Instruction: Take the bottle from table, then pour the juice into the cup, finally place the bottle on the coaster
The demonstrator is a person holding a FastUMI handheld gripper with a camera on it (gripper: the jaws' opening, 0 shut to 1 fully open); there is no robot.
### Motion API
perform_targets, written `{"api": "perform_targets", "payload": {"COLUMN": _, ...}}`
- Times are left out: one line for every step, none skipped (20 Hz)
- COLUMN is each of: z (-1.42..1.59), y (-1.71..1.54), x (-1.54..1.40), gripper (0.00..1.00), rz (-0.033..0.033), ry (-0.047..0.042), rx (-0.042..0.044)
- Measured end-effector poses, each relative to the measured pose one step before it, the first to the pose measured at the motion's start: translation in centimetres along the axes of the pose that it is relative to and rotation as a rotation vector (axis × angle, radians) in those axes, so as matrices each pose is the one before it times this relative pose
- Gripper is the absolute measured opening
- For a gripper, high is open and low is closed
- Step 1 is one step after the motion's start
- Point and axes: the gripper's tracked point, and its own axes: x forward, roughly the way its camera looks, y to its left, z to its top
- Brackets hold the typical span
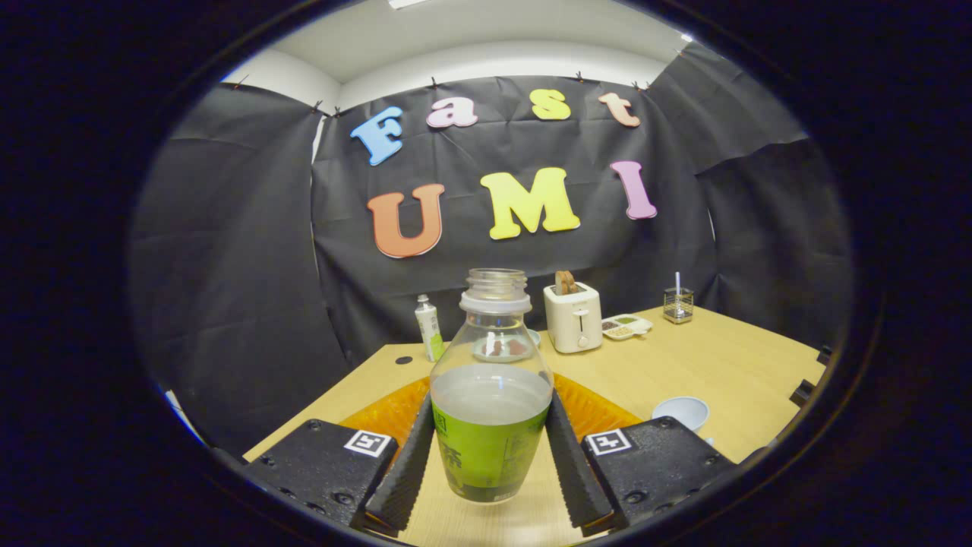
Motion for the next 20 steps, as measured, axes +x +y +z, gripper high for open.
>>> {"api": "perform_targets", "payload": {"z": -0.026, "y": -0.253, "x": 0.308, "gripper": 0.79, "rz": 0.00494, "ry": -0.00014, "rx": 0.02173}}
{"api": "perform_targets", "payload": {"z": 0.06, "y": -0.465, "x": 0.339, "gripper": 0.79, "rz": 0.00466, "ry": -0.00279, "rx": 0.02964}}
{"api": "perform_targets", "payload": {"z": 0.04, "y": -0.63, "x": 0.3, "gripper": 0.79, "rz": 0.00505, "ry": -0.00754, "rx": 0.03752}}
{"api": "perform_targets", "payload": {"z": -0.04, "y": -0.763, "x": 0.487, "gripper": 0.79, "rz": 0.00375, "ry": -0.00033, "rx": 0.04494}}
{"api": "perform_targets", "payload": {"z": -0.278, "y": -0.945, "x": 0.588, "gripper": 0.78, "rz": 0.00152, "ry": 0.00405, "rx": 0.05749}}
{"api": "perform_targets", "payload": {"z": -0.044, "y": -0.852, "x": 0.391, "gripper": 0.78, "rz": 0.00846, "ry": 0.00474, "rx": 0.06861}}
{"api": "perform_targets", "payload": {"z": -0.091, "y": -0.475, "x": 0.341, "gripper": 0.78, "rz": 0.01717, "ry": 0.00504, "rx": 0.07673}}
{"api": "perform_targets", "payload": {"z": 0.179, "y": -0.277, "x": 0.27, "gripper": 0.78, "rz": 0.02494, "ry": 0.00248, "rx": 0.0756}}
{"api": "perform_targets", "payload": {"z": 0.134, "y": -0.099, "x": 0.238, "gripper": 0.78, "rz": 0.02023, "ry": 0.00271, "rx": 0.06229}}
{"api": "perform_targets", "payload": {"z": 0.255, "y": -0.057, "x": 0.29, "gripper": 0.78, "rz": 0.0131, "ry": 0.00348, "rx": 0.04809}}
{"api": "perform_targets", "payload": {"z": 0.182, "y": -0.117, "x": 0.172, "gripper": 0.78, "rz": 0.0081, "ry": 0.00407, "rx": 0.0406}}
{"api": "perform_targets", "payload": {"z": 0.28, "y": -0.032, "x": 0.103, "gripper": 0.78, "rz": 0.00855, "ry": -0.00162, "rx": 0.0382}}
{"api": "perform_targets", "payload": {"z": 0.127, "y": 0.019, "x": -0.137, "gripper": 0.78, "rz": 0.00606, "ry": -0.00328, "rx": 0.03568}}
{"api": "perform_targets", "payload": {"z": 0.369, "y": -0.081, "x": 0.074, "gripper": 0.78, "rz": 0.00037, "ry": -0.00356, "rx": 0.03548}}
{"api": "perform_targets", "payload": {"z": 0.168, "y": -0.161, "x": 0.016, "gripper": 0.78, "rz": -0.00308, "ry": 0.00246, "rx": 0.0343}}
{"api": "perform_targets", "payload": {"z": 0.169, "y": -0.03, "x": 0.099, "gripper": 0.78, "rz": 0.00624, "ry": 0.00483, "rx": 0.0372}}
{"api": "perform_targets", "payload": {"z": 0.048, "y": -0.318, "x": -0.043, "gripper": 0.78, "rz": 0.00748, "ry": 0.00427, "rx": 0.04217}}
{"api": "perform_targets", "payload": {"z": 0.136, "y": -0.046, "x": 0.035, "gripper": 0.78, "rz": 0.01308, "ry": 0.00552, "rx": 0.04594}}
{"api": "perform_targets", "payload": {"z": 0.094, "y": 0.138, "x": 0.14, "gripper": 0.78, "rz": 0.01266, "ry": 0.00312, "rx": 0.04901}}
{"api": "perform_targets", "payload": {"z": 0.06, "y": -0.126, "x": 0.073, "gripper": 0.78, "rz": 0.00705, "ry": 0.00042, "rx": 0.04934}}
